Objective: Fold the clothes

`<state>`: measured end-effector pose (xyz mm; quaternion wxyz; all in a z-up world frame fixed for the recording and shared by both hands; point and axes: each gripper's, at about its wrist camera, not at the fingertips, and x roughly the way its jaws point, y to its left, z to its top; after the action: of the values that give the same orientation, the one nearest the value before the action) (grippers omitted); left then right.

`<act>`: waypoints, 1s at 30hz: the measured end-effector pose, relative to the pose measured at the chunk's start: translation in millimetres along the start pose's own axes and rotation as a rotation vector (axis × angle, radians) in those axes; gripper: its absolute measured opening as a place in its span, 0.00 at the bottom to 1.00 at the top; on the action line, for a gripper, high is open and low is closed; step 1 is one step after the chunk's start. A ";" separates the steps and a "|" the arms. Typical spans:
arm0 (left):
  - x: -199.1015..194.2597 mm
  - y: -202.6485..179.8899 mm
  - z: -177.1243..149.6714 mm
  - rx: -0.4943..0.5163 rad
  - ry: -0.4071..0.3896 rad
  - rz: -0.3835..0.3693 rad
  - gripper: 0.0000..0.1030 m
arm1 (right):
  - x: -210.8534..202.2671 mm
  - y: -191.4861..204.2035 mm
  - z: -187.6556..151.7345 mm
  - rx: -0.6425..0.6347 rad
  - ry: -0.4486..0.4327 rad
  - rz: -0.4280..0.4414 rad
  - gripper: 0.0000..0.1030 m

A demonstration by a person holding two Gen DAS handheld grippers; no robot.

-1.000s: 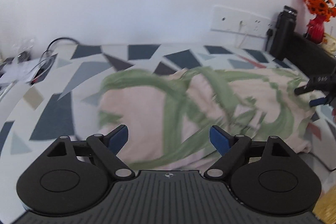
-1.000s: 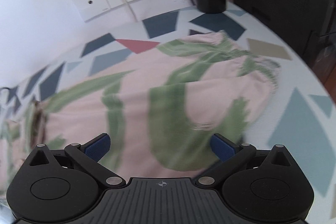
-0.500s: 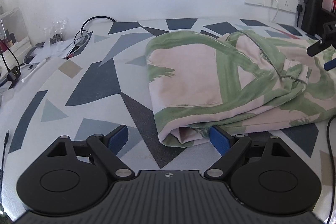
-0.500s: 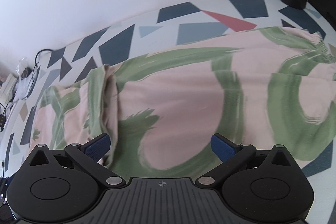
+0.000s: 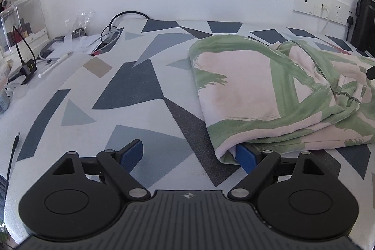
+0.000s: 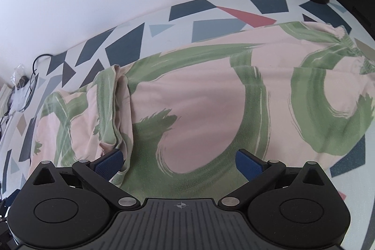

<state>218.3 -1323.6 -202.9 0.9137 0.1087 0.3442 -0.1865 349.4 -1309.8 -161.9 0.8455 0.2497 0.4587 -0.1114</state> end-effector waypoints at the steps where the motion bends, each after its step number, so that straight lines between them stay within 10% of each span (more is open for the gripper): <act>1: 1.1 -1.5 0.7 0.012 -0.004 0.013 0.87 | 0.6 0.4 -0.2 0.011 0.000 0.003 0.99; 15: 6.9 10.1 5.2 0.006 0.016 -0.010 0.92 | 47.4 61.2 -1.6 0.066 0.092 0.006 0.98; 18: 10.5 18.9 6.1 -0.038 0.039 -0.047 0.93 | 45.4 69.3 -5.3 0.037 0.027 -0.048 0.64; 20: 13.0 24.4 6.4 -0.068 0.055 -0.069 0.93 | 42.2 67.8 -5.5 0.031 0.040 0.008 0.11; 25: 15.8 32.3 8.0 -0.089 0.081 -0.103 0.93 | -2.3 47.4 -15.8 0.075 -0.086 0.061 0.00; 30: 18.8 37.2 9.3 -0.077 0.088 -0.127 0.95 | -9.8 19.8 -35.7 0.103 0.013 0.027 0.00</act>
<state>252.3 -1297.9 -206.0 0.8875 0.0596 0.3972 -0.2258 326.5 -1274.7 -163.6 0.8300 0.2999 0.4542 -0.1217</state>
